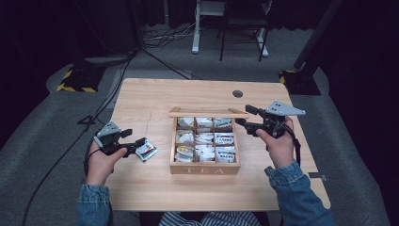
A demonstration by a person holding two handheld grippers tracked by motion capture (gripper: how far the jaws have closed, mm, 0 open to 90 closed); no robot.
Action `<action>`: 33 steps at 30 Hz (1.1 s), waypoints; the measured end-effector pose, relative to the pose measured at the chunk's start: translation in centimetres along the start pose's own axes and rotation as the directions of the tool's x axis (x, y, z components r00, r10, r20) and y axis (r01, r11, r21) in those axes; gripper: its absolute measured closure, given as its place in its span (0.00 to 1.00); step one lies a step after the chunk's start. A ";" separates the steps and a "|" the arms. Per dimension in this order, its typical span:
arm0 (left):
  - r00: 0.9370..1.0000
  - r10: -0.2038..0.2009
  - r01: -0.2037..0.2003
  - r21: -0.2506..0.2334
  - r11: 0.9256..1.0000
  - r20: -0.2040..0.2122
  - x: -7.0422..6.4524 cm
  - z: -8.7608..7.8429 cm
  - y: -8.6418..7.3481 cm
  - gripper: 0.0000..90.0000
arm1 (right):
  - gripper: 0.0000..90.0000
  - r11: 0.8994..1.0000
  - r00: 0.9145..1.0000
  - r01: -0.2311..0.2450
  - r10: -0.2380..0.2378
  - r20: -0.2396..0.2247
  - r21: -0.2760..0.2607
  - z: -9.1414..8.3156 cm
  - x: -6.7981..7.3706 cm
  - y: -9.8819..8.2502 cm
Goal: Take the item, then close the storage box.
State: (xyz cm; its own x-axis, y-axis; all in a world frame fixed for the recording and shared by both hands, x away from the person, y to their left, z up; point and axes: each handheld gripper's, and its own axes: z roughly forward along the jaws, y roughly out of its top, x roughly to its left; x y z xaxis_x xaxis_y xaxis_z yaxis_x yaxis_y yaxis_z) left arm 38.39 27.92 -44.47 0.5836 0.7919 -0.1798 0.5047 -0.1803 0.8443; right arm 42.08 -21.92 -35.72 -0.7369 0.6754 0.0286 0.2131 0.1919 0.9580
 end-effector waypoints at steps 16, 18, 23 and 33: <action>0.999 0.048 -0.048 0.022 0.999 0.021 -1.0 -0.4 0.8 0.30 | 0.40 0.997 0.999 0.043 -0.044 0.006 0.058 -0.4 0.6 -0.2; 0.999 0.032 -0.032 0.017 0.999 0.016 -0.8 -0.5 0.6 0.30 | 0.40 0.996 0.999 0.051 -0.051 0.003 0.069 -0.5 0.7 -0.2; 1.000 0.014 -0.014 0.015 1.000 0.007 -0.3 -0.6 0.3 0.30 | 0.40 0.994 0.999 0.054 -0.054 -0.008 0.093 -0.6 0.9 -0.4; 1.000 -0.002 0.002 0.016 1.000 0.002 0.2 -0.6 0.0 0.30 | 0.41 0.985 0.998 0.066 -0.064 -0.013 0.162 -0.9 1.4 -0.7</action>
State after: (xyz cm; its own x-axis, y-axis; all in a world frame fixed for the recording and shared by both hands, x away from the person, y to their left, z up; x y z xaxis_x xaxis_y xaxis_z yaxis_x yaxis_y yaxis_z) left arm 38.16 28.46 -44.20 0.5835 0.7913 -0.1827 0.5164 -0.1880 0.8354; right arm 40.29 -21.77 -36.10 -0.7571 0.6526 -0.0296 0.2654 0.3486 0.8989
